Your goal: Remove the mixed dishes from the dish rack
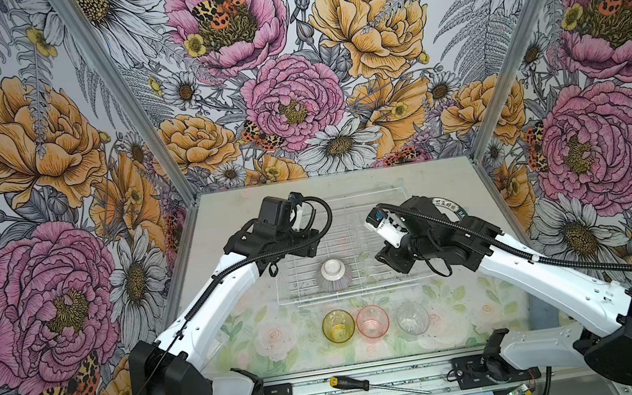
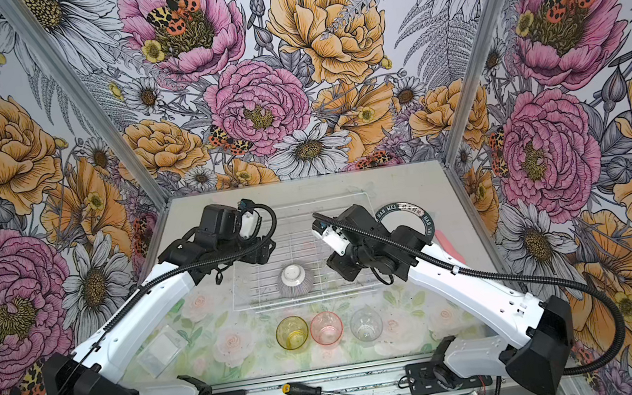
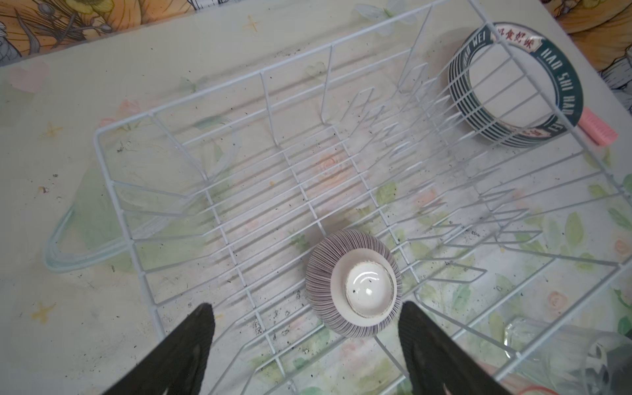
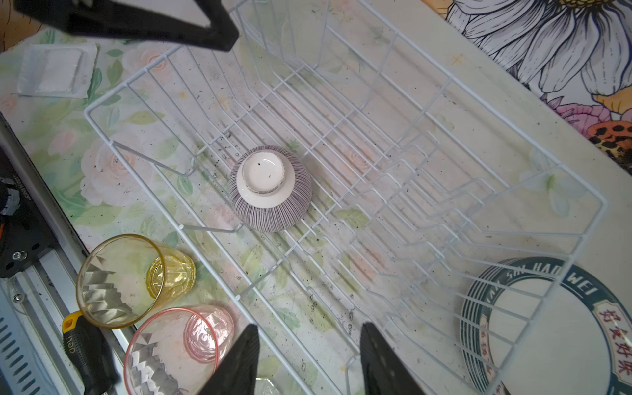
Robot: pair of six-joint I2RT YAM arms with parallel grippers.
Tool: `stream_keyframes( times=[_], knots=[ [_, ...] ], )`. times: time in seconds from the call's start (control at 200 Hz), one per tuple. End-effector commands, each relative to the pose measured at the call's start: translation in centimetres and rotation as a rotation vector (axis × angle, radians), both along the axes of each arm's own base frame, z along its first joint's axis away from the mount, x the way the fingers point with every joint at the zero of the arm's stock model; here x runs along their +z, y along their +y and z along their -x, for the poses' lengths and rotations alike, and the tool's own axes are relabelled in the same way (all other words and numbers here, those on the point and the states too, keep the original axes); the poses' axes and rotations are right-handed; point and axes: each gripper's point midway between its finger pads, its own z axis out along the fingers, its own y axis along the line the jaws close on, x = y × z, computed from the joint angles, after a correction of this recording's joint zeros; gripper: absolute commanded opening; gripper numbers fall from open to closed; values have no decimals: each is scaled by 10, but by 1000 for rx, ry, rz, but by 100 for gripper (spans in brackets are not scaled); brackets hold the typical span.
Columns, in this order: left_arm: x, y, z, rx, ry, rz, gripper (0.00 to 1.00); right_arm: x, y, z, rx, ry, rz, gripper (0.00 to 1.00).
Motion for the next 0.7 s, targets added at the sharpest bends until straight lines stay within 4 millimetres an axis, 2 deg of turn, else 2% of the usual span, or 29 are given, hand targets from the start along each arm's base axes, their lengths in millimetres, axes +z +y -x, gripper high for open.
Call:
stream_keyframes(
  times=[0.0, 0.155, 0.37, 0.54, 0.696],
  knots=[
    [-24, 3, 17, 14, 54, -135, 87, 20, -2, -5, -28, -45, -91, 51],
    [-44, -20, 23, -28, 128, -129, 88, 26, -12, -7, -60, -64, -131, 51],
    [-73, -49, 29, -98, 225, -152, 82, 24, -23, -7, -92, -70, -154, 53],
    [-82, -61, 30, -119, 261, -150, 81, 21, -28, -6, -106, -67, -165, 52],
    [-90, -64, 30, -116, 289, -158, 79, 18, -31, -7, -113, -63, -170, 53]
  ],
)
